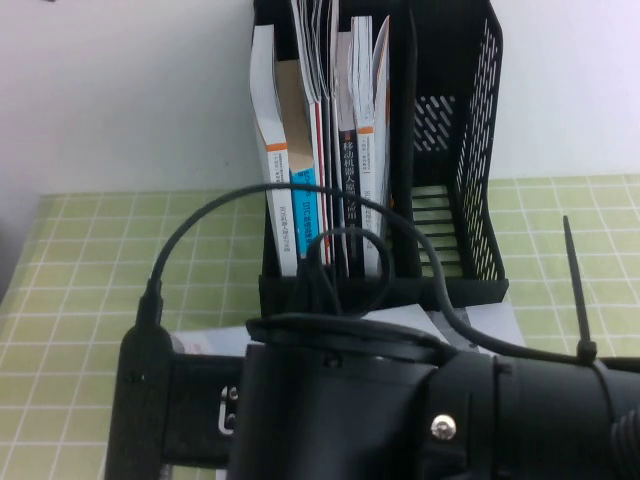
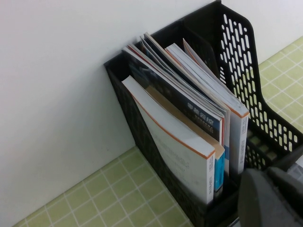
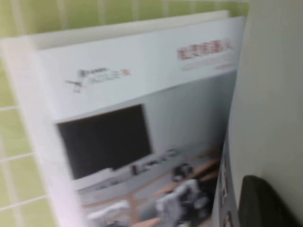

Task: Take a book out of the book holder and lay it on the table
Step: Place the picked book on the book

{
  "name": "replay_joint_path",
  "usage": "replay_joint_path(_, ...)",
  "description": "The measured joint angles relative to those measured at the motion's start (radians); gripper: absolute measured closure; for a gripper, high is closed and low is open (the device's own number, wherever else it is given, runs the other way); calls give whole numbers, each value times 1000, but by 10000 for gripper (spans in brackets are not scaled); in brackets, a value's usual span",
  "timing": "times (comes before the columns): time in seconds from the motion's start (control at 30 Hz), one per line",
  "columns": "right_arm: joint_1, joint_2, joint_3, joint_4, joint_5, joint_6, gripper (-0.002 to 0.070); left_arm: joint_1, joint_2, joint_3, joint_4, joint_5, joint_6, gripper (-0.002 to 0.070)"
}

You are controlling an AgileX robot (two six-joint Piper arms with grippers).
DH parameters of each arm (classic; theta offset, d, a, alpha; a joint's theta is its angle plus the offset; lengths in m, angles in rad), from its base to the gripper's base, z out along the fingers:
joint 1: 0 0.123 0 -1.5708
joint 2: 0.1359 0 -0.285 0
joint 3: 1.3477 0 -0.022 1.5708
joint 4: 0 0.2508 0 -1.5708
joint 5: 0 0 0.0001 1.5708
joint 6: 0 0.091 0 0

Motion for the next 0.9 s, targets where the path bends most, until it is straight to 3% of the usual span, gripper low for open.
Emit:
replay_joint_path(0.2, 1, 21, 78, 71, -10, 6, 664, 0, -7, 0, 2, 7, -3, 677)
replay_joint_path(0.4, -9, 52, 218, 8, -14, 102, 664, 0, -9, 0, 2, 18, -6, 677)
replay_joint_path(0.67, -36, 102, 232, -31, -67, 212, 659, 0, -9, 0, 2, 31, -17, 677)
replay_joint_path(0.77, -38, 104, 232, -37, -104, 227, 594, 0, -9, 0, 2, 38, -19, 677)
replay_joint_path(0.9, -38, 104, 232, -37, -120, 232, 377, 0, -9, 0, 2, 51, -23, 677)
